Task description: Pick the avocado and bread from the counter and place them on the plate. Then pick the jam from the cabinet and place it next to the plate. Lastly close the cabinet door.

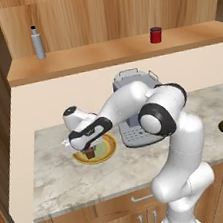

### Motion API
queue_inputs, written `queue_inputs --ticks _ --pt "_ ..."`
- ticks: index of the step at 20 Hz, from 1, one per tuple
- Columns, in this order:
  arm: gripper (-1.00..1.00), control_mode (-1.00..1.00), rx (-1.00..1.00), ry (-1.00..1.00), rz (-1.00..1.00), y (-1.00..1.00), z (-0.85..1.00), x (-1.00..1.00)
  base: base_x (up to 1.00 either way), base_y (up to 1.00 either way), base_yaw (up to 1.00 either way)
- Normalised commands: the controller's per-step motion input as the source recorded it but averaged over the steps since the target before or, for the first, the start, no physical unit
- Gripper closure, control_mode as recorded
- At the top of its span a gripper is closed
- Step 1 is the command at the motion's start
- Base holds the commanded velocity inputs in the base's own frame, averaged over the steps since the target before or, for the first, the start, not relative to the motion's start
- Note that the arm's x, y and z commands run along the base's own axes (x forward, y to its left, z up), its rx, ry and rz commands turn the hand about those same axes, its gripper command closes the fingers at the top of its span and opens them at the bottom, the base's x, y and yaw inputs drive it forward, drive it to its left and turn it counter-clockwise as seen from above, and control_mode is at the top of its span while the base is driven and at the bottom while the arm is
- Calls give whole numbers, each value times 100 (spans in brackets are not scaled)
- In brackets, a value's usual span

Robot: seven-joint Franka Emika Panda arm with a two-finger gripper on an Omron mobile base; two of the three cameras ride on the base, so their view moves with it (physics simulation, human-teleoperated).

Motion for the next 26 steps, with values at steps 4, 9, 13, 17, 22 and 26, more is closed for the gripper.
queue_inputs --ticks 4,9,13,17,22,26 --pt "-100 -100 0 -8 2 -11 12 -5 0 0 0" --pt "-100 -100 0 -12 1 -7 29 0 0 0 0" --pt "-100 -100 1 -14 1 -12 38 -4 0 0 0" --pt "-100 -100 4 -18 0 -21 43 -31 0 0 0" --pt "-100 -100 4 -21 0 -13 46 -58 0 0 0" --pt "-100 -100 10 -15 0 -17 64 -48 0 0 0"
